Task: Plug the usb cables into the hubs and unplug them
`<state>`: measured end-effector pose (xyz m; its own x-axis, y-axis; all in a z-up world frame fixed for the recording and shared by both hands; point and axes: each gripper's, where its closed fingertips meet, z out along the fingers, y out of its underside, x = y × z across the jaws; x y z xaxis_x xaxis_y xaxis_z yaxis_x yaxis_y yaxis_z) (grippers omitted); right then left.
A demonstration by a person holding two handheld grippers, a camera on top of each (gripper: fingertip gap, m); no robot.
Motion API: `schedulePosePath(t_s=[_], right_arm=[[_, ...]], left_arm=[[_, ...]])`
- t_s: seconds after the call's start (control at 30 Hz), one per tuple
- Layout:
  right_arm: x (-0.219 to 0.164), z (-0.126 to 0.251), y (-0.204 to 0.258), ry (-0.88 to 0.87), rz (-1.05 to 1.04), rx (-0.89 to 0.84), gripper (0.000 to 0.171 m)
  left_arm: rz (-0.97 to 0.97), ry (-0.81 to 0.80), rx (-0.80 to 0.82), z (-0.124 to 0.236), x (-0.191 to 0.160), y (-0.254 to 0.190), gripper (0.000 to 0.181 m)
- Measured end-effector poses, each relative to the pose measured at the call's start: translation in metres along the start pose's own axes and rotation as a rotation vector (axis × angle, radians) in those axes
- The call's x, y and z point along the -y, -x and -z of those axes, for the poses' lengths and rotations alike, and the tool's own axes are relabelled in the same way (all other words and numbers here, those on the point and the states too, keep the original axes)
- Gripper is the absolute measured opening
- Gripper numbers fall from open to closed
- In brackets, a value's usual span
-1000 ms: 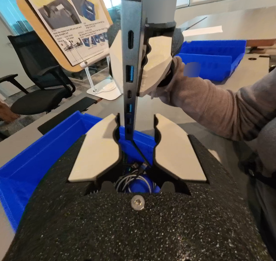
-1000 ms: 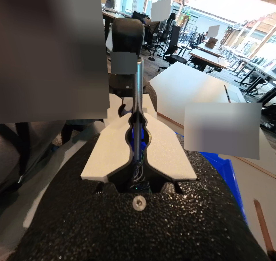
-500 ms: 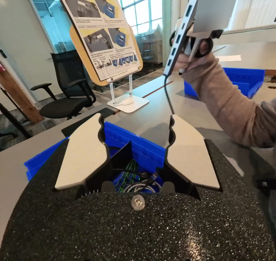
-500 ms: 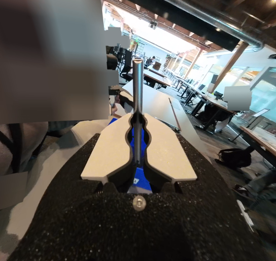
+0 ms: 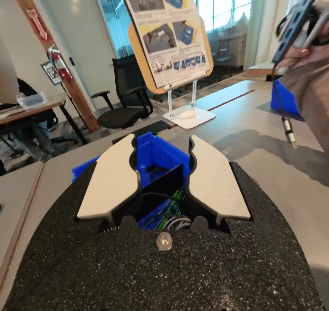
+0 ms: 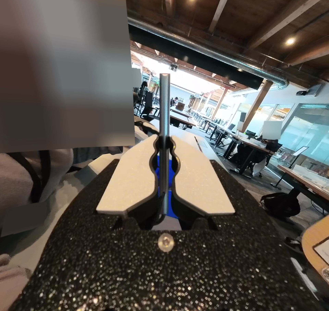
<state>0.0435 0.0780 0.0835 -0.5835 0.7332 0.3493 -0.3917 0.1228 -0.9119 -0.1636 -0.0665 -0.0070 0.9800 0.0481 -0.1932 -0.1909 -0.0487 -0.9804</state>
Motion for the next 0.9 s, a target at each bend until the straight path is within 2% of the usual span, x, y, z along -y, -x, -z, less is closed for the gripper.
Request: schedulePosePath(t_s=[0.13, 0.2, 0.33, 0.53, 0.7, 0.8, 0.9], right_arm=[[0.004, 0.011, -0.001, -0.037, -0.001, -0.012, 0.009], [0.004, 0.015, -0.001, -0.035, 0.000, -0.024, 0.009], [0.002, 0.017, -0.003, -0.038, -0.009, -0.042, 0.010], [-0.004, 0.010, -0.004, -0.013, -0.025, -0.034, 0.009], [-0.013, 0.002, -0.006, 0.017, -0.046, -0.017, 0.009], [-0.016, 0.000, -0.006, 0.023, -0.055, -0.013, 0.009], [-0.016, -0.001, -0.005, 0.028, -0.063, -0.012, 0.009]], left_arm=[[0.025, 0.137, 0.008, 0.002, -0.019, 0.011, 0.039], [-0.026, 0.204, 0.040, 0.007, -0.025, 0.023, 0.022], [-0.140, 0.341, 0.074, 0.019, -0.031, 0.045, 0.018], [-0.249, 0.614, -0.110, 0.027, -0.067, 0.044, 0.010], [-0.205, 0.941, -0.333, 0.040, -0.118, 0.027, 0.031], [-0.225, 0.988, -0.491, 0.039, -0.130, 0.006, 0.032], [-0.338, 0.970, -0.626, 0.032, -0.134, -0.014, 0.032]])
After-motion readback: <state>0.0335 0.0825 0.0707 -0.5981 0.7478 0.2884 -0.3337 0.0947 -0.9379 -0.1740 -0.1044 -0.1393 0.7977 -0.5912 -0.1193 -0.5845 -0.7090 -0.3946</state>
